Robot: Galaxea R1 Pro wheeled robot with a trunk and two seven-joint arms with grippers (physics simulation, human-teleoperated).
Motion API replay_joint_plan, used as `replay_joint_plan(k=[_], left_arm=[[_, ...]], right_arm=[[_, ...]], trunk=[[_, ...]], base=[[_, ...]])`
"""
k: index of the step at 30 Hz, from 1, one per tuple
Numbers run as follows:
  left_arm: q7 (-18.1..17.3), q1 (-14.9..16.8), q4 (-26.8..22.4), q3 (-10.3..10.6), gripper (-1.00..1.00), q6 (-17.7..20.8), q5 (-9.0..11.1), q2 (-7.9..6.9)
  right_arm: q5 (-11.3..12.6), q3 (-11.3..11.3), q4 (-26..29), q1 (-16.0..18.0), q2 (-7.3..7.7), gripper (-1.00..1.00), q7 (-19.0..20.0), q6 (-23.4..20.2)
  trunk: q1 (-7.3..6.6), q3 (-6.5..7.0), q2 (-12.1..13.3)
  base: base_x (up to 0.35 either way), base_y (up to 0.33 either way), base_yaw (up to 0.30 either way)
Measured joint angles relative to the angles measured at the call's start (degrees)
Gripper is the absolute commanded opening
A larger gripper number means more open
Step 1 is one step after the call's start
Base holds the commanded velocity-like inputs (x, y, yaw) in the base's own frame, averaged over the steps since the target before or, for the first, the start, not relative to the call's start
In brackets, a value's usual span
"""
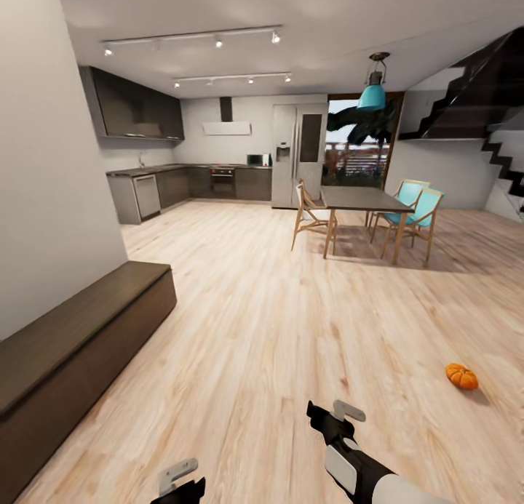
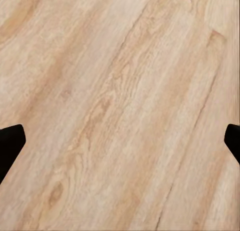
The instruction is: Place each of the two pumpkins and all three candles from the living room inside a cabinet in the living room (use any cabinet), then make sure every cabinet is closed, and position the cauldron so it is next to a table in the living room.
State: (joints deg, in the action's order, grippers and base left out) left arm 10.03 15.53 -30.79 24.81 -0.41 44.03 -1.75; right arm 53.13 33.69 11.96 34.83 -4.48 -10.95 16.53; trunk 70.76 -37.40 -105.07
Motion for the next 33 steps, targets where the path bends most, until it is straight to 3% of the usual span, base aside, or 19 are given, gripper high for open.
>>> replay_joint_plan(k=[6,24,33], left_arm=[[0.01,-0.01,-0.02,0.18,1.00,0.01,0.01,-0.01],[0.02,-0.01,-0.02,0.20,1.00,0.01,0.01,0.03],[0.02,-0.02,-0.02,1.25,1.00,0.01,0.00,0.06]], right_arm=[[0.01,-0.01,-0.10,0.01,-0.01,1.00,0.01,0.06],[-0.08,-0.08,-0.05,0.01,-0.18,1.00,-0.06,-0.06],[-0.38,0.00,0.04,0.01,-0.09,1.00,-0.04,-3.27]], trunk=[[0.00,0.00,0.00],[0.00,-0.14,0.00],[0.00,-0.65,0.00]], base=[[0.343,0.000,-0.195],[0.344,0.000,-0.011],[0.344,-0.006,-0.045]])
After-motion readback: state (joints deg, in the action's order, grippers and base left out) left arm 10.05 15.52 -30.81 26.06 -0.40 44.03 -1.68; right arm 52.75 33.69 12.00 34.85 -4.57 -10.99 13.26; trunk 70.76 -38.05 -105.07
